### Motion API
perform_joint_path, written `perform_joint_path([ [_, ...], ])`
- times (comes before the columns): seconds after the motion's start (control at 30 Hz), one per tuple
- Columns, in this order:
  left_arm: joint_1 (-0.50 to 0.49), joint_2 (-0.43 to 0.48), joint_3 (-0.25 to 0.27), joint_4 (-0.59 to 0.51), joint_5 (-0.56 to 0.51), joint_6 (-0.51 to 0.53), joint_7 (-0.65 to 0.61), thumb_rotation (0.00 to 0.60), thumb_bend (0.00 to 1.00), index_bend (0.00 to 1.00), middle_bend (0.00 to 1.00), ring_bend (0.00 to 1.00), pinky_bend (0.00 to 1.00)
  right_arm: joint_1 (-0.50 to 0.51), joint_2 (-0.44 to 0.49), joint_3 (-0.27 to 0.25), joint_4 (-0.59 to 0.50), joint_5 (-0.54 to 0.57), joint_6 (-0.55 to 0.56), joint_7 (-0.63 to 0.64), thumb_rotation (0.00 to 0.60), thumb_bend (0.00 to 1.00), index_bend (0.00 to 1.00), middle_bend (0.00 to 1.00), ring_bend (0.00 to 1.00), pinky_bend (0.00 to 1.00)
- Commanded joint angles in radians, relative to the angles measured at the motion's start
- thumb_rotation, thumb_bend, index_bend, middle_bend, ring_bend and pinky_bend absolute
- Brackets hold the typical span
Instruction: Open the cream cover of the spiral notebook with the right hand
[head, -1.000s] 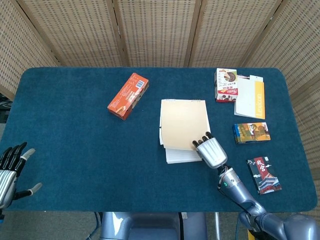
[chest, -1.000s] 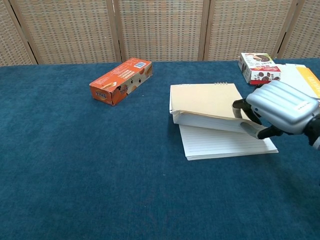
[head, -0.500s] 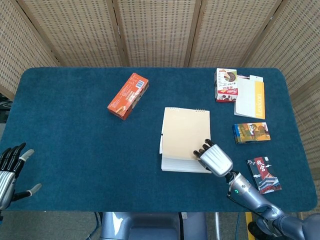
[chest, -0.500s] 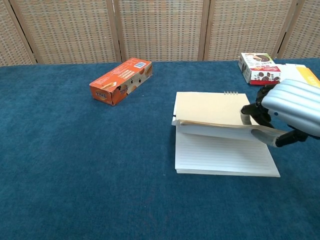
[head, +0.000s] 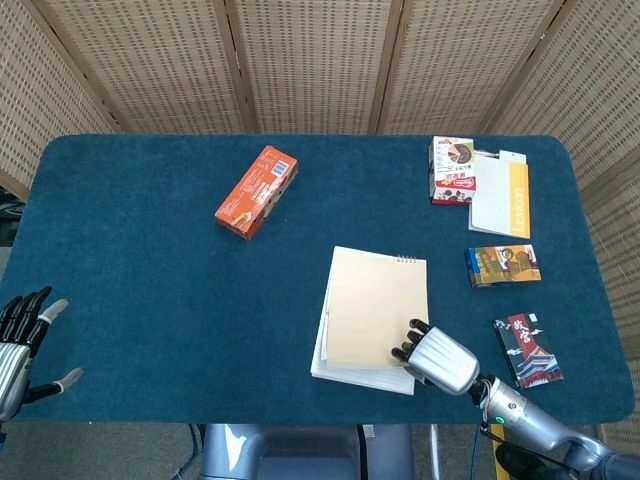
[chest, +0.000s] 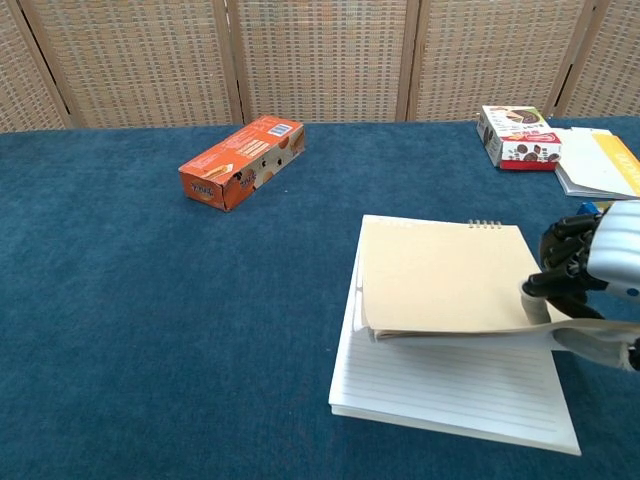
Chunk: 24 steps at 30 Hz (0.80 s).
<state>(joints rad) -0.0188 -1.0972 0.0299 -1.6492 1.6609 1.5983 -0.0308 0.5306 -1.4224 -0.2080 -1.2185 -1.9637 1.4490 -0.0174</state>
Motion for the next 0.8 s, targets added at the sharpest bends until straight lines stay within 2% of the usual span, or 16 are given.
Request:
perform_joint_path([
  [0.03, 0.0, -0.001, 0.001, 0.0, 0.001, 0.0, 0.002, 0.6, 0.0, 0.0, 0.0, 0.0, 0.0, -0.011, 0.025, -0.026, -0.02, -0.032, 0.024, 0.013, 0.6, 0.59, 0.71, 0.73, 0.6, 0.36],
  [0.5, 0.0, -0.008, -0.001, 0.0, 0.001, -0.001, 0.016, 0.6, 0.0, 0.0, 0.0, 0.0, 0.0, -0.026, 0.078, -0.104, 0.03, -0.173, 0.109, 0.083, 0.6, 0.59, 0.72, 0.73, 0.6, 0.38],
  [0.8, 0.001, -0.011, 0.0, 0.0, 0.001, -0.001, 0.021, 0.6, 0.0, 0.0, 0.0, 0.0, 0.0, -0.048, 0.086, -0.141, 0.035, -0.258, 0.14, 0.036, 0.6, 0.59, 0.72, 0.73, 0.6, 0.38],
])
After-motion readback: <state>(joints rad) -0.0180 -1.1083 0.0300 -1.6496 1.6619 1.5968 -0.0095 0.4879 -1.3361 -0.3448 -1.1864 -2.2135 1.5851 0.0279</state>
